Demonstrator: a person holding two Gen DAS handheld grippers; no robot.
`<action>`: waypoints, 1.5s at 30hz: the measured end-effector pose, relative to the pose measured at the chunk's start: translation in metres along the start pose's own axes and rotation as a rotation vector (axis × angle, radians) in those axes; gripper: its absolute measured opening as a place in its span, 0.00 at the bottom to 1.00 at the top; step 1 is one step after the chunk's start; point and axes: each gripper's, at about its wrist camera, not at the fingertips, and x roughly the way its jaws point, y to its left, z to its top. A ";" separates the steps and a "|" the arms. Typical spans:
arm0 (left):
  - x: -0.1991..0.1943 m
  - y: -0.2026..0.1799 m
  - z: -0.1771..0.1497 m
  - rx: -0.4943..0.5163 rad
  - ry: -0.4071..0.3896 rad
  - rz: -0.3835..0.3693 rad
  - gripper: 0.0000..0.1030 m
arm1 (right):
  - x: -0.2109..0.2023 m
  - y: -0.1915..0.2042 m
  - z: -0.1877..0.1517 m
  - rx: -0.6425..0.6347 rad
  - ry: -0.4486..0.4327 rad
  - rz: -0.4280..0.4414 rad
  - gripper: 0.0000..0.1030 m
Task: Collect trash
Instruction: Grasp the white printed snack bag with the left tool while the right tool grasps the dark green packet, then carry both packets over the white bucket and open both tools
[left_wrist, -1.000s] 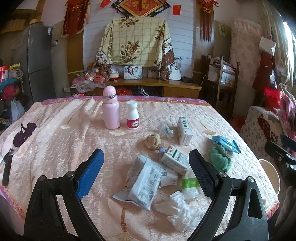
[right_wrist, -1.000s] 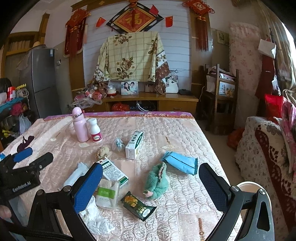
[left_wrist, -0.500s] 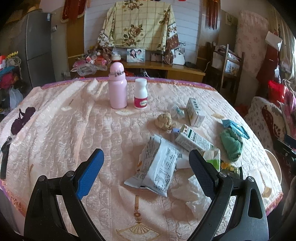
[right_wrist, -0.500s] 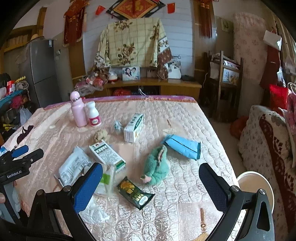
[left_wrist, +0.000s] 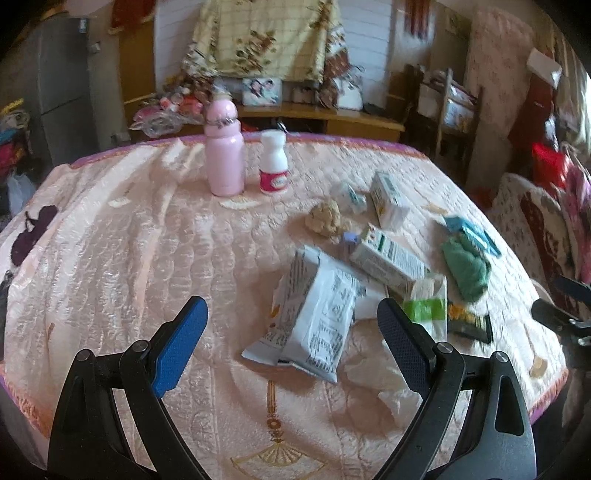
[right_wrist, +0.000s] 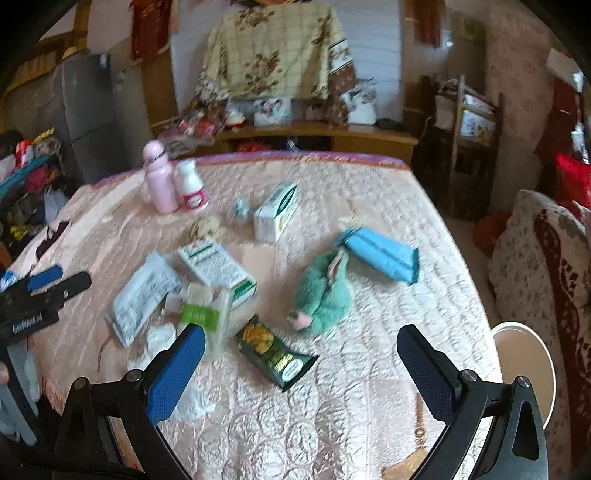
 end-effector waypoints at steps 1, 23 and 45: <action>0.003 0.000 -0.001 0.016 0.019 -0.017 0.90 | 0.004 0.001 -0.003 -0.016 0.013 0.012 1.00; 0.094 -0.009 -0.001 0.095 0.260 -0.115 0.51 | 0.103 0.007 -0.020 -0.132 0.223 0.185 0.58; -0.001 -0.104 0.040 0.164 0.142 -0.297 0.37 | 0.003 -0.090 -0.046 0.027 0.115 0.101 0.19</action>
